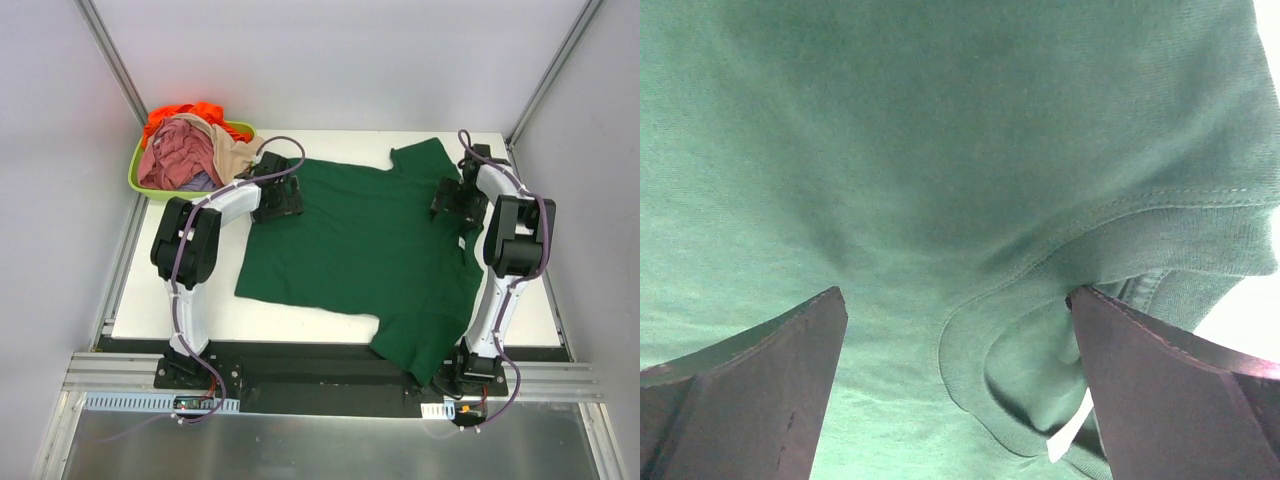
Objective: Fold and stack the t-shirts
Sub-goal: Flatten out the tshirt
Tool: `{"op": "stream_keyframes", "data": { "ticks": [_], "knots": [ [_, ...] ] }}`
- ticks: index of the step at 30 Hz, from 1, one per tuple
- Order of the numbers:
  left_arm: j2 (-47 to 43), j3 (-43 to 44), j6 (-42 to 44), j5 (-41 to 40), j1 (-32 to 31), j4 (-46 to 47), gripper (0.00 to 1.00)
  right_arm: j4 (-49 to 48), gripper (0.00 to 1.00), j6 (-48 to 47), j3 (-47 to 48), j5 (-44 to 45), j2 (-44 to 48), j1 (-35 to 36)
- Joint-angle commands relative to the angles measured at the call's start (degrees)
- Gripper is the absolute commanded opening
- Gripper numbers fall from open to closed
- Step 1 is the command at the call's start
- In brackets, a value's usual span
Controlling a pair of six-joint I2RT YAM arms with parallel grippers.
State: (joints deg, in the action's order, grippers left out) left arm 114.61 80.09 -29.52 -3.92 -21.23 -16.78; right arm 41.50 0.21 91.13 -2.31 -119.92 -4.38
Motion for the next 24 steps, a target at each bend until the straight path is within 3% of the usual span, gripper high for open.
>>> {"op": "stream_keyframes", "data": {
  "ticks": [1,12,17,24],
  "knots": [
    [3.69,4.01,2.62,-0.73,0.67,-2.65,0.99,1.39,0.96,-3.54,7.2,-0.33,-4.09,-1.07],
    [8.09,12.18,3.85,-1.26,0.67,-4.05,0.99,0.61,0.96,-6.54,19.35,-6.04,-11.21,-2.39],
    [5.81,13.07,3.76,-0.91,0.67,-4.67,0.99,-0.19,0.96,-6.89,22.06,-5.17,-10.78,-2.38],
    [-3.76,12.37,3.85,3.21,-0.56,-4.67,0.99,0.96,0.96,-4.34,15.93,-3.76,2.21,-2.21]
  ]
}}
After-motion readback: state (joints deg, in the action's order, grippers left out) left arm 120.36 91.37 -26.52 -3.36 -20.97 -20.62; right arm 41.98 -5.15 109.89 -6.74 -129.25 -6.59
